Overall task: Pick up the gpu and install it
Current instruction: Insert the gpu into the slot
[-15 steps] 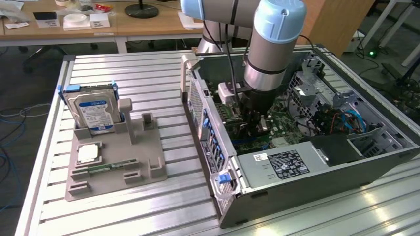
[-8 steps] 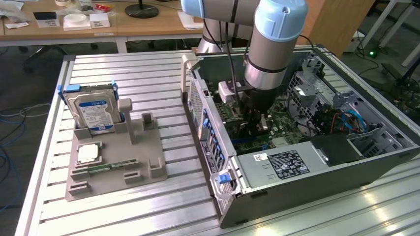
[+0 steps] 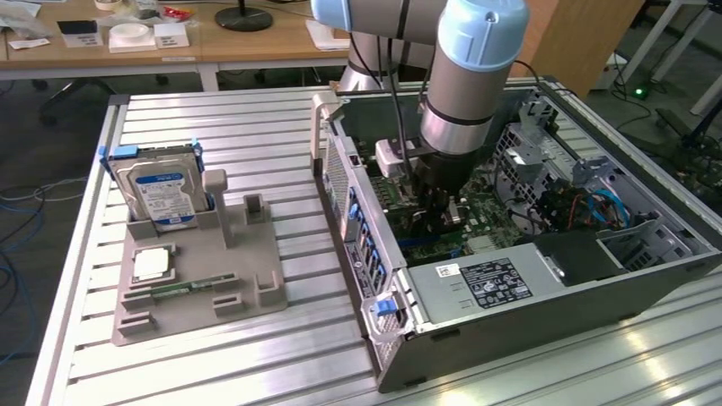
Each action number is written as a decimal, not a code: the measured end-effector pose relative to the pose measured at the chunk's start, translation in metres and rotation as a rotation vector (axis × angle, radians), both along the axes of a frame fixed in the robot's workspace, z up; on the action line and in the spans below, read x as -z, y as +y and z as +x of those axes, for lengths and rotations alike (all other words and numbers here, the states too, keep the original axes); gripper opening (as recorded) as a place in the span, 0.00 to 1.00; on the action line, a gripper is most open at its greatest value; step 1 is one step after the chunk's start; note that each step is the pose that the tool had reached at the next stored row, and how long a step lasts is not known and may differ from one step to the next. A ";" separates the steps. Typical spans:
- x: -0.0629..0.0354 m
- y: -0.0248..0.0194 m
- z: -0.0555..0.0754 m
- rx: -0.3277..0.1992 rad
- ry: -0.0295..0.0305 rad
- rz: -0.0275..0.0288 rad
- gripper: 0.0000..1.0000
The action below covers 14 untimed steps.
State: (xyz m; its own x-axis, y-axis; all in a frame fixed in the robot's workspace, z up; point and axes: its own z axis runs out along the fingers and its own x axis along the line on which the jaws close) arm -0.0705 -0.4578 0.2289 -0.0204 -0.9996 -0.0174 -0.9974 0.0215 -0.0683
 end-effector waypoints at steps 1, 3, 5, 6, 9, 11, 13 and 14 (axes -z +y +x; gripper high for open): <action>0.0001 -0.0002 0.000 0.000 0.0001 0.0000 0.28; 0.0002 -0.0004 0.000 0.001 0.0001 -0.0002 0.28; 0.0002 -0.0004 0.000 0.001 0.0000 -0.0001 0.28; 0.0002 -0.0004 0.000 0.001 0.0001 -0.0001 0.28; 0.0004 -0.0004 0.000 0.001 0.0000 0.0000 0.28; 0.0012 -0.0004 0.000 0.001 0.0004 0.0000 0.28; 0.0024 -0.0004 0.000 0.001 0.0011 0.0000 0.28; 0.0028 -0.0004 0.000 0.001 0.0016 -0.0005 0.28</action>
State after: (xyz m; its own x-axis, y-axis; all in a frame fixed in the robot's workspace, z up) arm -0.0706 -0.4583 0.2261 -0.0212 -0.9996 -0.0170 -0.9975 0.0223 -0.0667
